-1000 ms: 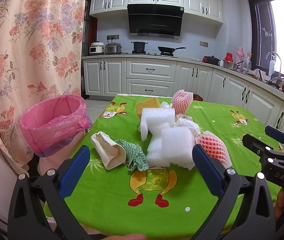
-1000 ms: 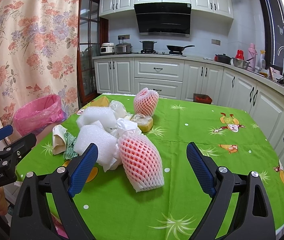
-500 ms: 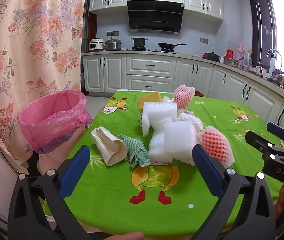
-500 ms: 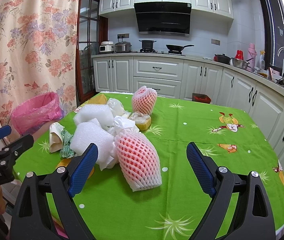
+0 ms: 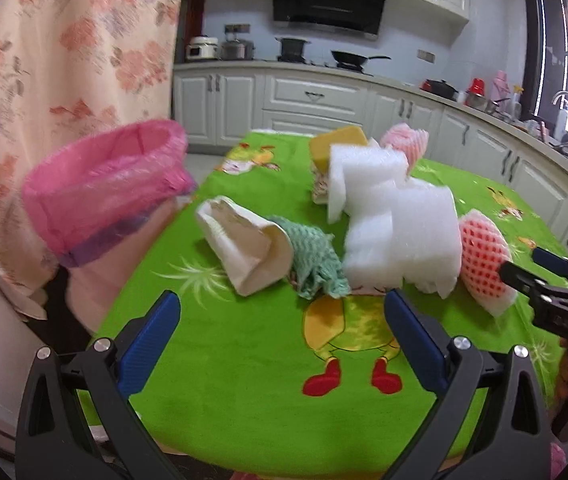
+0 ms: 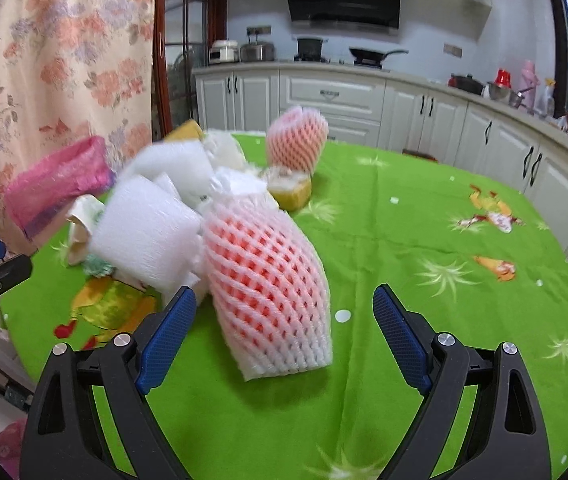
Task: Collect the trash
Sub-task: 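Grasp the pink foam fruit net with the right tool while the left tool grasps a white foam block, then carry both items over the pink bin and open both tools to drop them, then return both tools to the table and approach the remaining trash, then grasp the white paper cup with the left tool while the right tool grasps white tissue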
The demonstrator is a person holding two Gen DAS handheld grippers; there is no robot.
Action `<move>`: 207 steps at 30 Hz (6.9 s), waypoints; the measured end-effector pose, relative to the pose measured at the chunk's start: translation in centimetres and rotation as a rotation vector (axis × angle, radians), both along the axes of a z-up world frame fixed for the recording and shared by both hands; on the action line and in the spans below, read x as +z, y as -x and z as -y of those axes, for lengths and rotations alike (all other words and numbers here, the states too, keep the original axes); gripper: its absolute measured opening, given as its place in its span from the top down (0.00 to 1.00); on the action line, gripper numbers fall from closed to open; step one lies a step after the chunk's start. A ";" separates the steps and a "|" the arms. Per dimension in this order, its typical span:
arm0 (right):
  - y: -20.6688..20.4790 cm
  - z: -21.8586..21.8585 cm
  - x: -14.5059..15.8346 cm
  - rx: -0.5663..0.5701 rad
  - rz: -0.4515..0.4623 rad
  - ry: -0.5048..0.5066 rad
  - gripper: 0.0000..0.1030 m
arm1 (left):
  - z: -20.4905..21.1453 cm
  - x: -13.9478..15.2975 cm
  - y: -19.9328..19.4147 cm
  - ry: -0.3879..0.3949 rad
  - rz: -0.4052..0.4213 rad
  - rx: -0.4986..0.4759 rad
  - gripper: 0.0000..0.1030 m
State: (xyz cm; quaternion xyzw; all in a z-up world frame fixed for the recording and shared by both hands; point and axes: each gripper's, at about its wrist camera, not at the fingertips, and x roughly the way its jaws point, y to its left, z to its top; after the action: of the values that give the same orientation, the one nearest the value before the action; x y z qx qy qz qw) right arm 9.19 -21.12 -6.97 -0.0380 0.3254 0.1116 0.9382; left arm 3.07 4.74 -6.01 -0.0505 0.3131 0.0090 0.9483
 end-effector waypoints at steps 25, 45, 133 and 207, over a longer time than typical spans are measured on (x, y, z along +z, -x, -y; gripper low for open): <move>-3.9 6.2 1.0 0.053 -0.038 -0.180 0.74 | 10.7 -0.2 -10.3 0.002 -0.078 -0.269 0.38; -5.7 1.9 4.7 0.131 0.013 -0.178 0.74 | 6.5 6.1 -8.3 0.003 0.087 -0.227 0.39; -7.8 -8.9 4.9 0.264 0.039 -0.111 0.26 | -6.3 1.3 -7.9 0.011 0.012 0.207 0.05; -3.9 -0.5 8.5 0.186 0.192 -0.245 0.78 | -3.7 4.1 -5.0 -0.035 0.120 0.190 0.61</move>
State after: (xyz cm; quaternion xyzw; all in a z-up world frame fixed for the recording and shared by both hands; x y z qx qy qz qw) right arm 13.07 -20.63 1.56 0.0361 0.2132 0.2325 0.9483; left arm 8.07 8.43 -1.87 -0.0639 0.2495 0.1013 0.9609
